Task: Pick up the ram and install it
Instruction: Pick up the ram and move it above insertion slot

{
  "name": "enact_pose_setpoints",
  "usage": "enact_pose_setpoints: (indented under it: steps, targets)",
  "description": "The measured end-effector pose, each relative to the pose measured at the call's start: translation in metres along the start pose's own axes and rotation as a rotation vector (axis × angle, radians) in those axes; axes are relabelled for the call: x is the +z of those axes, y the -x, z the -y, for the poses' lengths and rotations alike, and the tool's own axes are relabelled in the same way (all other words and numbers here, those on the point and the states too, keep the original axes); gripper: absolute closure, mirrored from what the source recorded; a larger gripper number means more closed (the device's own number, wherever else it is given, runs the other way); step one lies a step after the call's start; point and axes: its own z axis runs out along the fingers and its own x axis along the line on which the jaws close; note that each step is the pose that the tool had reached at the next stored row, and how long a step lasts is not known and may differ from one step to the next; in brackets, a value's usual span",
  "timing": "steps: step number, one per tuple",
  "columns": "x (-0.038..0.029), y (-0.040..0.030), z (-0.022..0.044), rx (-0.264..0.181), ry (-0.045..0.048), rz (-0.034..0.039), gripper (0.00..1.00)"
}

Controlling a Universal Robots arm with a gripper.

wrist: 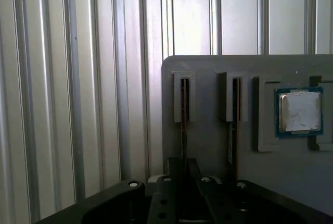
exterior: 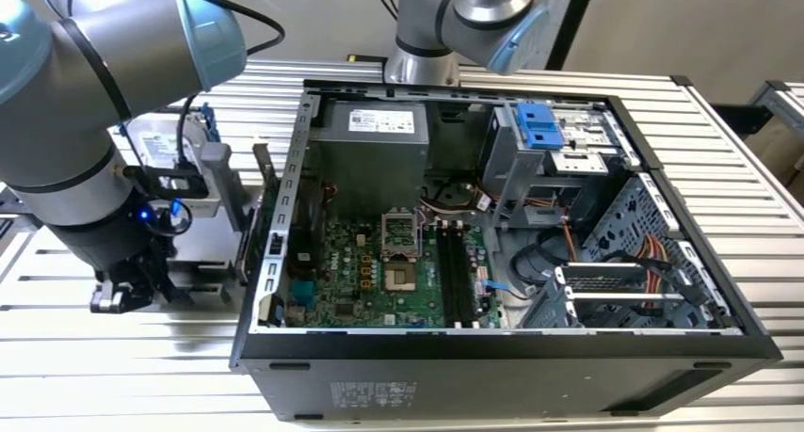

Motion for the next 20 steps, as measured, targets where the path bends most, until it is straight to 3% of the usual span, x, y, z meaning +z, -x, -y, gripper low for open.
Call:
enact_pose_setpoints:
  steps: [2, 3, 14, 20]
  targets:
    - [0.0, 0.0, 0.0, 0.0, 0.0, 0.0002, 0.0]
    - [0.0, 0.0, 0.0, 0.0, 0.0, 0.0, 1.0]
    - [-0.0001, 0.0, 0.0, -0.003, -0.0002, 0.0002, 1.0]
    - [-0.0034, 0.0, 0.0, -0.003, 0.0, 0.0, 1.0]
